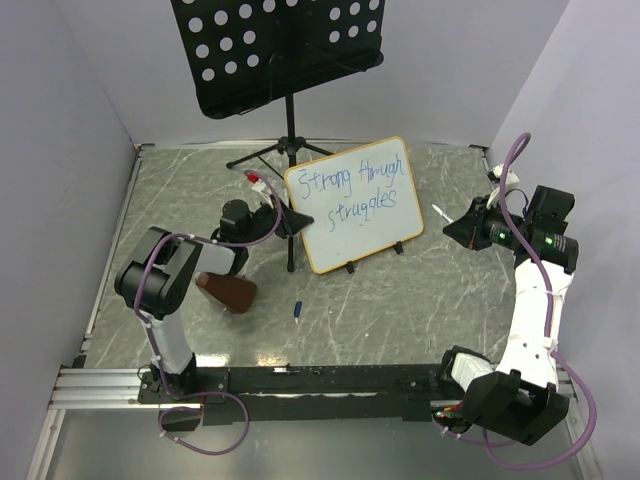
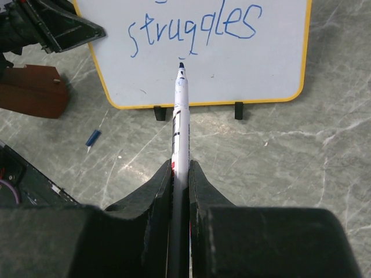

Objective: Write a sentence on the whiteboard
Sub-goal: Put down the whiteboard on the whiteboard stand, then pick up the pen cap from the center of the board.

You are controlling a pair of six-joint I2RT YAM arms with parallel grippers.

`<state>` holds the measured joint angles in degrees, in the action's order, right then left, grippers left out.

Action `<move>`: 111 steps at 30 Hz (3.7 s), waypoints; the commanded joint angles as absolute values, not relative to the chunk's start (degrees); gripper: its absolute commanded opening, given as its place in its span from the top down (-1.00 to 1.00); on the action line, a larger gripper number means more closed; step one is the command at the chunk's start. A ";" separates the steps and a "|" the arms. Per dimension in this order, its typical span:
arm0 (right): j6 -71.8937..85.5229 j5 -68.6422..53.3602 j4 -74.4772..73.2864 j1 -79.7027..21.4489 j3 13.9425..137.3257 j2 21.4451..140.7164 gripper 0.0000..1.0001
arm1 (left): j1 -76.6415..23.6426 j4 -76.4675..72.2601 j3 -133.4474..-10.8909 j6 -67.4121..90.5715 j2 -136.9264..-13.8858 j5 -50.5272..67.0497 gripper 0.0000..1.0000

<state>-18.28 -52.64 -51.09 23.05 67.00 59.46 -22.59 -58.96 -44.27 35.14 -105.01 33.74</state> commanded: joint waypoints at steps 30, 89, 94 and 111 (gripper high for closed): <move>-18.37 -55.90 -48.25 23.38 65.30 57.57 1.00 | -22.32 -38.16 -42.89 26.01 -90.53 19.34 -0.99; -19.69 -61.00 -43.68 21.71 53.96 53.61 1.00 | -54.75 41.04 -65.92 55.90 -100.72 -14.85 0.18; -19.69 -61.08 -43.77 21.80 54.23 54.14 1.00 | -55.11 41.74 -67.15 55.28 -102.47 -15.38 0.18; -20.21 -61.26 -44.21 21.53 55.11 55.11 1.00 | -55.90 45.00 -64.16 54.49 -103.45 -10.81 0.28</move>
